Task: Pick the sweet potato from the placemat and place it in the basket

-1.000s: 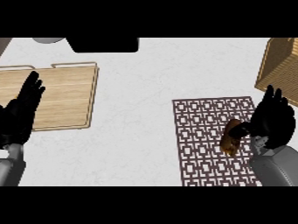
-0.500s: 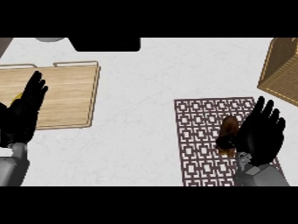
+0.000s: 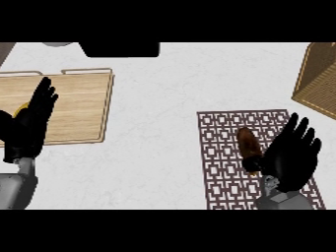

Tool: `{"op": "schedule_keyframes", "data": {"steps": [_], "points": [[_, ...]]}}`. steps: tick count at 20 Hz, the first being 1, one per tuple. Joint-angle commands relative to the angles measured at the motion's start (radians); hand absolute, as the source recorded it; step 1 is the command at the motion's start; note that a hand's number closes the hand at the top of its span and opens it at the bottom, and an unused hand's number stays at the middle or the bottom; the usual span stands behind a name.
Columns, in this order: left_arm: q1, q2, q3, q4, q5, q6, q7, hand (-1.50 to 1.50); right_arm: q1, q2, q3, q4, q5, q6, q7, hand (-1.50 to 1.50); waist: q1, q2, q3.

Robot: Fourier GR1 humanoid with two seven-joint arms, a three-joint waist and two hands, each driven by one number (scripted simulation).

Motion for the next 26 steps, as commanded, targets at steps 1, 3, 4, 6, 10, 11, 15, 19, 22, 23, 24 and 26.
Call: {"op": "schedule_keyframes", "data": {"steps": [1, 3, 4, 6, 10, 11, 15, 19, 22, 23, 24, 26], "points": [[0.025, -0.006, 0.009, 0.006, -0.008, -0.016, -0.032, 0.0, 0.012, 0.056, 0.042, 0.025, 0.065, -0.016, 0.194, -1.5, 0.005, 0.001, 0.0], [-0.01, -0.01, 0.008, 0.043, -0.016, -0.025, -0.017, 0.0, 0.03, 0.057, 0.039, 0.026, 0.059, -0.029, 0.184, -1.5, 0.002, 0.002, 0.001], [-0.019, -0.029, 0.017, 0.082, -0.019, -0.015, -0.06, 0.0, -0.02, 0.058, -0.042, 0.092, 0.049, -0.031, 0.134, -1.5, 0.003, 0.004, 0.0], [-0.004, -0.005, 0.011, -0.031, -0.014, -0.016, 0.035, 0.0, 0.079, 0.058, -0.015, 0.109, 0.069, -0.097, 0.118, -1.5, 0.005, 0.001, 0.001], [0.029, -0.039, 0.008, 0.022, -0.03, -0.018, -0.037, 0.0, -0.029, 0.059, -0.112, 0.091, 0.072, 0.034, 0.126, -1.5, 0.005, 0.002, 0.0], [-0.013, 0.001, 0.051, 0.044, -0.01, -0.049, -0.032, 0.0, 0.021, 0.059, -0.11, 0.096, 0.076, -0.003, 0.094, -1.5, 0.001, 0.003, 0.001], [0.043, -0.015, 0.042, -0.029, -0.012, -0.052, -0.003, 0.0, 0.025, 0.059, -0.054, 0.09, 0.069, 0.011, 0.147, -1.5, 0.008, 0.001, 0.001], [-0.06, -0.001, 0.081, 0.067, -0.016, -0.063, 0.005, 0.0, 0.013, 0.059, -0.103, 0.164, 0.073, -0.068, 0.097, -1.5, 0.002, 0.003, 0.001], [-0.018, -0.026, 0.07, 0.063, -0.029, -0.072, -0.036, 0.0, 0.023, 0.059, -0.123, 0.179, 0.055, -0.077, 0.063, -1.5, 0.003, 0.003, 0.001], [0.016, -0.035, 0.071, 0.048, -0.025, -0.07, -0.064, 0.0, -0.017, 0.059, -0.114, 0.189, 0.045, -0.035, 0.118, -1.5, 0.008, 0.003, 0.001], [0.009, -0.041, 0.041, 0.018, -0.059, -0.049, -0.014, 0.0, 0.019, 0.059, -0.126, 0.204, 0.057, -0.086, 0.071, -1.5, 0.005, 0.002, 0.001], [0.002, -0.049, 0.034, -0.051, -0.044, -0.042, 0.053, 0.0, 0.005, 0.059, -0.197, 0.24, 0.048, -0.09, 0.022, -1.5, 0.007, 0.002, 0.001]]}}
